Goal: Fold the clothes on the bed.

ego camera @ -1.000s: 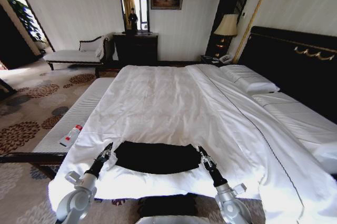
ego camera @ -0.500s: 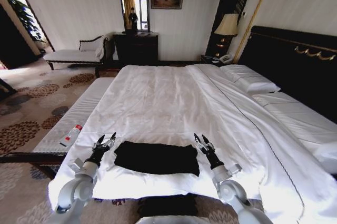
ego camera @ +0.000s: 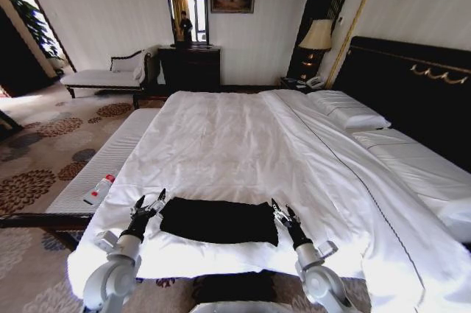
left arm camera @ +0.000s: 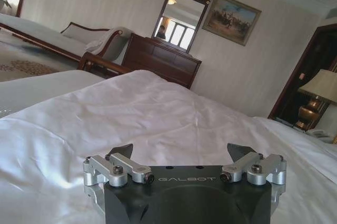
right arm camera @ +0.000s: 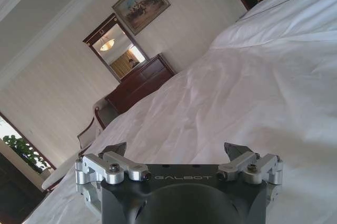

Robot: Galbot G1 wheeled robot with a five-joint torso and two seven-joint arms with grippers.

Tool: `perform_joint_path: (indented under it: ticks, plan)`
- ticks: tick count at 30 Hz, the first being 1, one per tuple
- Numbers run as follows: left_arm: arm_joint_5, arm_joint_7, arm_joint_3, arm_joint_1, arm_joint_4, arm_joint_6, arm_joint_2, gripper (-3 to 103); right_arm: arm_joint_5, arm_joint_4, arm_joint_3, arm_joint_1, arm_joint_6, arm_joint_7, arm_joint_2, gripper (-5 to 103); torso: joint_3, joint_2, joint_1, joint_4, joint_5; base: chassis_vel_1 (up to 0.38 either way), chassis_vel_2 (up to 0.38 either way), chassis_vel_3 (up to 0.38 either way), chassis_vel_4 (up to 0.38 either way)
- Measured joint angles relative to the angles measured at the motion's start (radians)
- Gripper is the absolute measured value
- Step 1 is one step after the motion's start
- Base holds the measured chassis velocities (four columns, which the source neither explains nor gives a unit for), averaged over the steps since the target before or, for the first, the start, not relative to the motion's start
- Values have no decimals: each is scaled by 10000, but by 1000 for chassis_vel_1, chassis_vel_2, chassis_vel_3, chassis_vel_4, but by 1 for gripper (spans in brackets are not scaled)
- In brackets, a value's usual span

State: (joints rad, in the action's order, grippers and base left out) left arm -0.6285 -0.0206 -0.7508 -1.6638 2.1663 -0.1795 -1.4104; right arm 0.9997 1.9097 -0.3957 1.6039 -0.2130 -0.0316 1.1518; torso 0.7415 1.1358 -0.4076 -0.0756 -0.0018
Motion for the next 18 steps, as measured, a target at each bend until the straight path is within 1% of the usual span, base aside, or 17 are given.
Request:
perform_joint_path:
  ticks: [4,7,10,11,13,18]
  plan:
    - [210,62,9,-70,0,2,-107,100,-97,12,-73,48,8,101,31,100,0,0,0,1,1,0,0,0,0]
    - [218,95,15,-78,12,2,-138,100,-94,18,-153,119,36,113,-11,100,1,0,0,0,1,0,0,0,0]
    - [189,168,6,-59,35,-15,-128,100,108,189,-302,305,323,454,-88,100,0,0,0,0,1,0,0,0,0]
    - [189,168,6,-59,35,-15,-128,100,108,189,-302,305,323,454,-88,100,0,0,0,0,1,0,0,0,0]
    - [111,238,-59,7,76,-68,-92,100,192,243,-321,446,511,746,-112,100,0,0,0,-1,0,0,0,0,0]
    - [-161,310,-220,-12,426,-109,-24,100,68,145,-326,523,848,909,-339,100,0,0,0,-3,1,0,0,0,0]
